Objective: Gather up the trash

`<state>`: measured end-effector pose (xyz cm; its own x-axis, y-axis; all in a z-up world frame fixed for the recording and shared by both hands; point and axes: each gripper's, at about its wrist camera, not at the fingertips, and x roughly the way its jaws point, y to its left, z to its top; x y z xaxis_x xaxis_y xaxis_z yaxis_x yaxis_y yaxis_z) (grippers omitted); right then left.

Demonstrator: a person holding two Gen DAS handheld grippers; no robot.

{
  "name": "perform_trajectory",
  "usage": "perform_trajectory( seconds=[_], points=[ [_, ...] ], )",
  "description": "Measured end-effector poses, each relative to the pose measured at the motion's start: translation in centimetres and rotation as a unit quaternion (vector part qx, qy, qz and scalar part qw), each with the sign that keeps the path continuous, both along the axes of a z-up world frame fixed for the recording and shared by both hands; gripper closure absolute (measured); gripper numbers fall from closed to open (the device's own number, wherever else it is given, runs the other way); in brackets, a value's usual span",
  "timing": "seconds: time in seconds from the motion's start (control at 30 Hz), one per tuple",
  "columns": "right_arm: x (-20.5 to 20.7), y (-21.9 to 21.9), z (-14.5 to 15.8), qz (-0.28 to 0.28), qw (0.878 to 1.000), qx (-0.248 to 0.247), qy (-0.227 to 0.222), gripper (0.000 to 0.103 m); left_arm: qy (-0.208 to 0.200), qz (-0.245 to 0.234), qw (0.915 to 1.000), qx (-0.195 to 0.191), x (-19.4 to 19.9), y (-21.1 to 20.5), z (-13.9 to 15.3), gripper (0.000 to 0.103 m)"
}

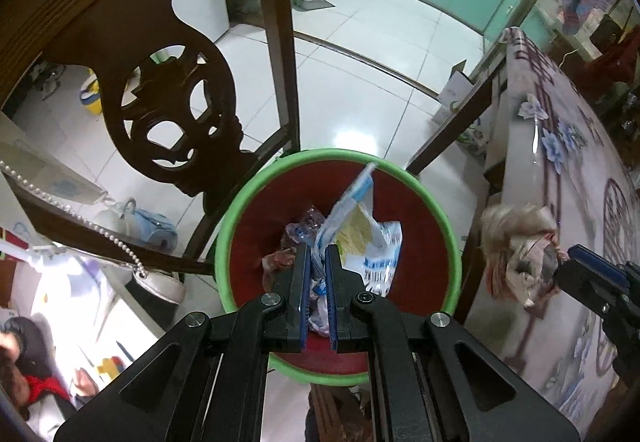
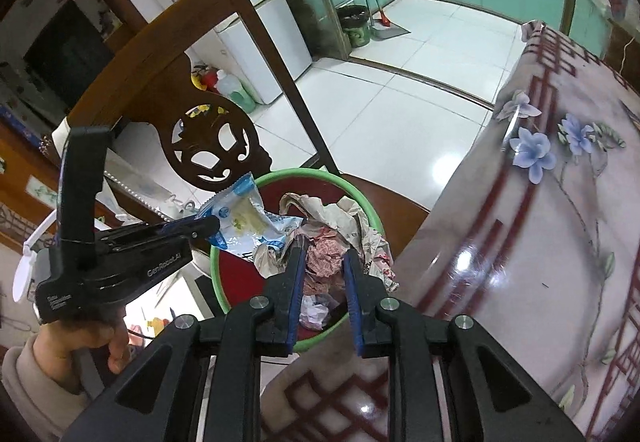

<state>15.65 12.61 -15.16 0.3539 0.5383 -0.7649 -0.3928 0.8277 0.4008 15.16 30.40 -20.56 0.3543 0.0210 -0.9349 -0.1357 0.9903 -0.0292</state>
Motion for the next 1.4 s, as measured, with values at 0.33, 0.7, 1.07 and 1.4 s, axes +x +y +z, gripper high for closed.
perform_trajectory(
  seconds=[0.33,0.7,1.07,1.4],
  points=[
    [-1.4,-2.7,2.3,-0.045,0.998,-0.007,-0.032,0.061,-0.033,0.007,0.9992,0.021,-0.9,-0.9,2.2,0.024],
    [-10.5,-11.6,9.0,-0.133,0.976,-0.007,-0.172,0.027,-0.169,0.003,0.9856,0.007,-8.7,-6.8,10.8,0.001],
    [-23.8,-23.0,14.7,-0.272,0.890,0.003,-0.366,0.000,-0.378,-0.025,0.9249,0.027,-17.5,-17.9,19.6,0.000],
    [-28.2,-30.1,16.7,-0.336,0.872,0.022,-0.354,0.001,-0.368,-0.043,0.9289,0.005,-19.1,-22.7,21.8,0.000]
  ],
)
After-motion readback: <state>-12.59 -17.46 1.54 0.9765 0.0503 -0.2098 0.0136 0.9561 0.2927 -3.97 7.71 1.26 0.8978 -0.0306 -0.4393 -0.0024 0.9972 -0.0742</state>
